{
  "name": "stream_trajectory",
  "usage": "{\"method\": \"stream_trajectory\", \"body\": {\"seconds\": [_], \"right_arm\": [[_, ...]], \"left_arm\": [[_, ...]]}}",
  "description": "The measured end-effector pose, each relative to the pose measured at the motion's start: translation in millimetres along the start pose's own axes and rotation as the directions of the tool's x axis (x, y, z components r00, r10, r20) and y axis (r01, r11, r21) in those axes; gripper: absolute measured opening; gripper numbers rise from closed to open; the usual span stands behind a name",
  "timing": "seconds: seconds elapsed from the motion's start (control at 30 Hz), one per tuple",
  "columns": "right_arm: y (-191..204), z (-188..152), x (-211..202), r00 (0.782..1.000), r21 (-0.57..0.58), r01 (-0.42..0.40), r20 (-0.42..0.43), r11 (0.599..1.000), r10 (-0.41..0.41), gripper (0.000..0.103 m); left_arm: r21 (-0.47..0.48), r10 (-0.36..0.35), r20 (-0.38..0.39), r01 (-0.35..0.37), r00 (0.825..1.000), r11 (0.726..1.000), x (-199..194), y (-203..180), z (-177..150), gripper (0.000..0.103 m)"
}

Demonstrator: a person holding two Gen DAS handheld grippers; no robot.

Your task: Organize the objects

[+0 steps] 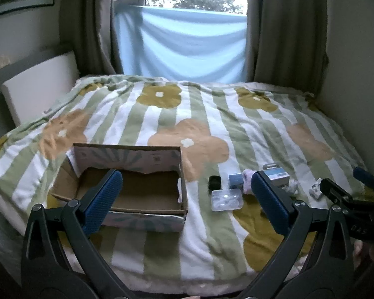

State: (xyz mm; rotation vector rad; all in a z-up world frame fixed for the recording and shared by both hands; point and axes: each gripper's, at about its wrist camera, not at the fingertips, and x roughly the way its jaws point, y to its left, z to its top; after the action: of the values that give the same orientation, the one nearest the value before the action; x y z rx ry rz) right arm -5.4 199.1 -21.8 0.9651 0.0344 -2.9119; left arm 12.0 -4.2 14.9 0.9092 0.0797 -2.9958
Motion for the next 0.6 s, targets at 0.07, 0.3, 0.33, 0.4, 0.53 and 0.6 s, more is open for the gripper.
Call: {"method": "stream_trajectory", "body": {"seconds": [0.07, 0.3, 0.33, 0.4, 0.53, 0.6], "right_arm": [[0.5, -0.2, -1.3, 1.0, 0.001, -0.007, -0.002, 1.0, 0.007, 0.103], [1.3, -1.3, -3.1, 1.0, -0.01, 0.007, 0.009, 1.0, -0.007, 0.103], [1.1, -1.2, -3.2, 1.0, -0.01, 0.006, 0.009, 1.0, -0.006, 0.103], [1.5, -1.6, -3.6, 1.0, -0.01, 0.007, 0.01, 1.0, -0.007, 0.103], [1.9, -2.1, -3.9, 1.0, -0.01, 0.005, 0.009, 1.0, -0.004, 0.103], [3.8, -2.2, -4.6, 1.0, -0.013, 0.005, 0.008, 1.0, -0.005, 0.103]], "left_arm": [[-0.018, -0.027, 0.003, 0.027, 1.0, 0.999, -1.2, 2.3, -1.4, 0.103], [-0.037, -0.029, -0.003, 0.029, 1.0, 0.999, -3.4, 8.6, -2.8, 0.103], [-0.038, -0.024, 0.0, 0.024, 1.0, 0.999, -4.6, 9.5, -3.0, 0.103], [-0.036, -0.015, 0.001, 0.015, 1.0, 0.999, -4.9, 10.0, -2.0, 0.103], [-0.026, 0.006, 0.007, -0.006, 1.0, 1.0, -6.9, 11.6, -1.6, 0.103], [-0.024, 0.012, 0.007, -0.012, 1.0, 1.0, -7.1, 11.6, -2.4, 0.103]]}}
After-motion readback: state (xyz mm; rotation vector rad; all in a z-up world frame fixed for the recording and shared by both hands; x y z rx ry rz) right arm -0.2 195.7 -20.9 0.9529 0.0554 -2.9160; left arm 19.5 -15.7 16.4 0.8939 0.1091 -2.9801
